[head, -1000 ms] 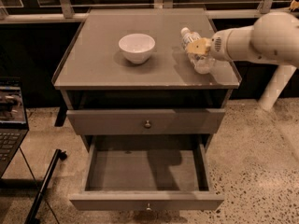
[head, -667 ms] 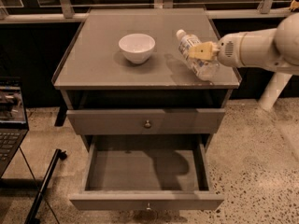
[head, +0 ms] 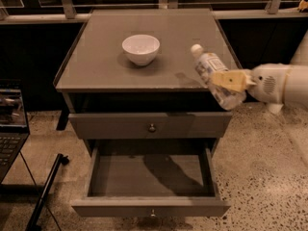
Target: Place blue plastic bottle into middle drawer
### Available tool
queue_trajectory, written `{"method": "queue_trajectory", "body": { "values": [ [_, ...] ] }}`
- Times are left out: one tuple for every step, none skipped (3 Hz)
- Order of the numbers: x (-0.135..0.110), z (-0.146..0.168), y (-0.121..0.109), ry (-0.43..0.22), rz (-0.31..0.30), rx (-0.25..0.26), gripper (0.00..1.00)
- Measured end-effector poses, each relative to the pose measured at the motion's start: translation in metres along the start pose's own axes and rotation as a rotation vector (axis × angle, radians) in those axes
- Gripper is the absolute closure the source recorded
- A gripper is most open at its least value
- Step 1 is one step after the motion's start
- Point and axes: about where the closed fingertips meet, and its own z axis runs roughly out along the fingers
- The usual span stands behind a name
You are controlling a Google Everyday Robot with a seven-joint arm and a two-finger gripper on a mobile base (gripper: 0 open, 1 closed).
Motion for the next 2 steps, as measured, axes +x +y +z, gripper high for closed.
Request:
{"method": "queue_trajectory", "body": {
  "values": [
    [0.016, -0.0364, -0.0105, -0.051, 0.017, 0.027, 1.0],
    [0.017, -0.0448, -0.014, -0.058, 0.017, 0.04, 1.0]
  ]
}}
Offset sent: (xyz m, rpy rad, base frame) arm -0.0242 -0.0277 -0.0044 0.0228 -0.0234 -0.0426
